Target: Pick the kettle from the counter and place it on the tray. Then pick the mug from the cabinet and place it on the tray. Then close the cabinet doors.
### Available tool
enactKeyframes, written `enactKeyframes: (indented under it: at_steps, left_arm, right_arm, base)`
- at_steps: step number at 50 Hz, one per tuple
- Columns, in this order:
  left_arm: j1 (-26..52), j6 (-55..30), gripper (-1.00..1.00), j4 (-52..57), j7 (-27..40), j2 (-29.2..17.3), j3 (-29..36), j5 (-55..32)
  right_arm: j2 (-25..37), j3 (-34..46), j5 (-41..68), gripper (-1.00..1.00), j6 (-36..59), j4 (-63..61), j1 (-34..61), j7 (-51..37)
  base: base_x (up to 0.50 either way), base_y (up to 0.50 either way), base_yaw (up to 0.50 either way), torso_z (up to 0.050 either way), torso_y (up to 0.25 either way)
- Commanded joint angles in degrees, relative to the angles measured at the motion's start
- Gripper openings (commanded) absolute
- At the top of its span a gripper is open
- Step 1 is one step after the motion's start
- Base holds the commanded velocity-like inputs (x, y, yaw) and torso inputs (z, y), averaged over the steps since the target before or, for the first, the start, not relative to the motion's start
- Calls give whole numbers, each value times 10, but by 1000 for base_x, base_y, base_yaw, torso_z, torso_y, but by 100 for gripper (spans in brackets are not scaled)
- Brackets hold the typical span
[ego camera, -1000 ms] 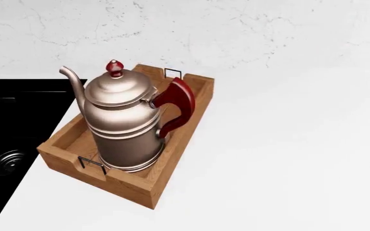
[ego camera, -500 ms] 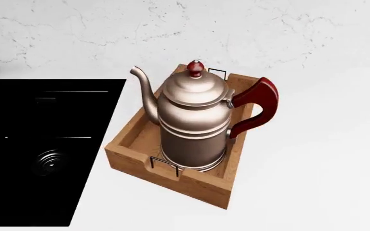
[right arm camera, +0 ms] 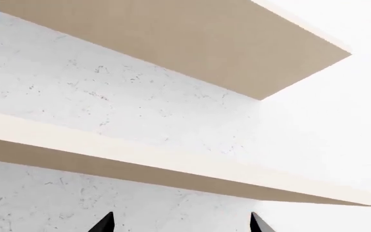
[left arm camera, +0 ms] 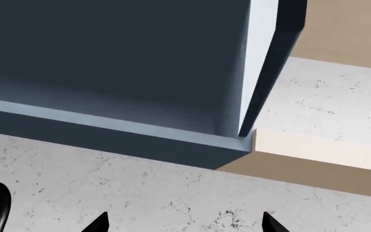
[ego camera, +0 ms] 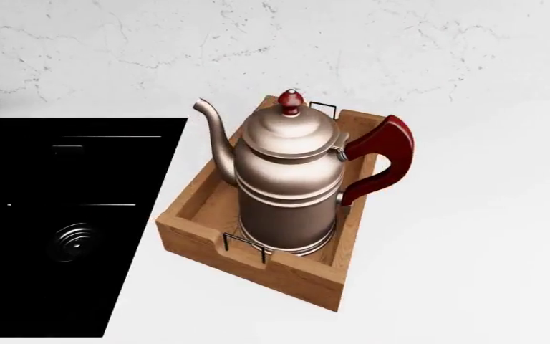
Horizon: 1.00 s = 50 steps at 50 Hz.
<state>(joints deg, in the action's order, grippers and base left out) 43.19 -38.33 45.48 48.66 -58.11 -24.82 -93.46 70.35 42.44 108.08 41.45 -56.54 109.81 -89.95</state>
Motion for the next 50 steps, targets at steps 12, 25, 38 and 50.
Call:
enactKeyframes:
  at_steps: [12, 25, 38, 50]
  left_arm:
    - [-12, -1, 100, -2, -8, 4, -10, 4]
    - [-14, 0, 100, 1, -7, 5, -12, 3]
    - [-24, -2, 100, 2, -10, 5, -22, 4]
    - [-31, -3, 100, 3, -15, 10, -24, 10]
  right_arm:
    - [89, 176, -10, 100, 9, 59, 249, 0]
    - [104, 95, 11, 100, 14, 63, 215, 60]
    - [144, 108, 17, 100, -111, 12, 139, 145]
    - [116, 103, 11, 100, -64, 4, 140, 106]
  base:
    - [0, 0, 0, 0, 0]
    - [0, 0, 0, 0, 0]
    - [0, 0, 0, 0, 0]
    - [0, 211, 0, 0, 0]
